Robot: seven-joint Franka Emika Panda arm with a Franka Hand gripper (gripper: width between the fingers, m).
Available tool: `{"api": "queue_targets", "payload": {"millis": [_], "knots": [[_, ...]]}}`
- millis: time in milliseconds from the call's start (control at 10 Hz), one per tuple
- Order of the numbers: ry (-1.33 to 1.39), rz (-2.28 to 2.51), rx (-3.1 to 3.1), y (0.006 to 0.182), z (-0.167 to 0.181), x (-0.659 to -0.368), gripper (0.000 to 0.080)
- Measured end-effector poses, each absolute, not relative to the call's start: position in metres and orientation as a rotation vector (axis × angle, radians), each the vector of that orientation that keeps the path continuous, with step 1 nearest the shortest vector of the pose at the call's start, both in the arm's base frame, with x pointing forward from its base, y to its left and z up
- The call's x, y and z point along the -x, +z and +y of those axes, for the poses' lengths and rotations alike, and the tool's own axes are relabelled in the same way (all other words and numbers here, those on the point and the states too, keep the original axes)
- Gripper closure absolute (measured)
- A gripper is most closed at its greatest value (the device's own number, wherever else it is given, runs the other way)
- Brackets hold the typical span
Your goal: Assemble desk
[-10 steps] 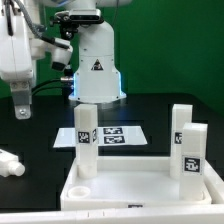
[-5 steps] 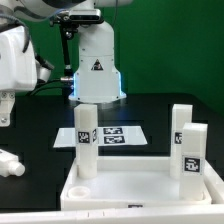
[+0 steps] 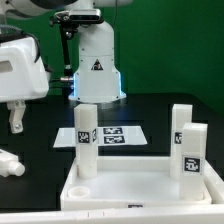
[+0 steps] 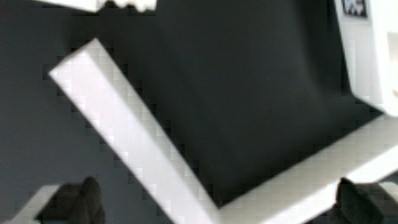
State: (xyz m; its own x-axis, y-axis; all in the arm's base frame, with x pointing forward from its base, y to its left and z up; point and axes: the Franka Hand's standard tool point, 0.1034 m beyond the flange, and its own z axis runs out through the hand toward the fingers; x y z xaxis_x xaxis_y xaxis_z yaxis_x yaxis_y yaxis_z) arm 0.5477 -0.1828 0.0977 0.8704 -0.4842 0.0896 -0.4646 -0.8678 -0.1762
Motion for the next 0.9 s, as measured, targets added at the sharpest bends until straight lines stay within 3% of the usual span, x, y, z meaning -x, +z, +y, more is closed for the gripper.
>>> {"api": "queue_targets", "payload": {"millis": [500, 700, 900], "knots": [[-0.218, 0.242, 3.03, 0.093, -0.182, -0.542, 0.0151], [-0.157, -0.228, 3.061, 0.088, -0.17, -0.535, 0.0151], [-0.176, -0.402, 3.037, 0.091, -0.174, -0.52, 0.0151]]}}
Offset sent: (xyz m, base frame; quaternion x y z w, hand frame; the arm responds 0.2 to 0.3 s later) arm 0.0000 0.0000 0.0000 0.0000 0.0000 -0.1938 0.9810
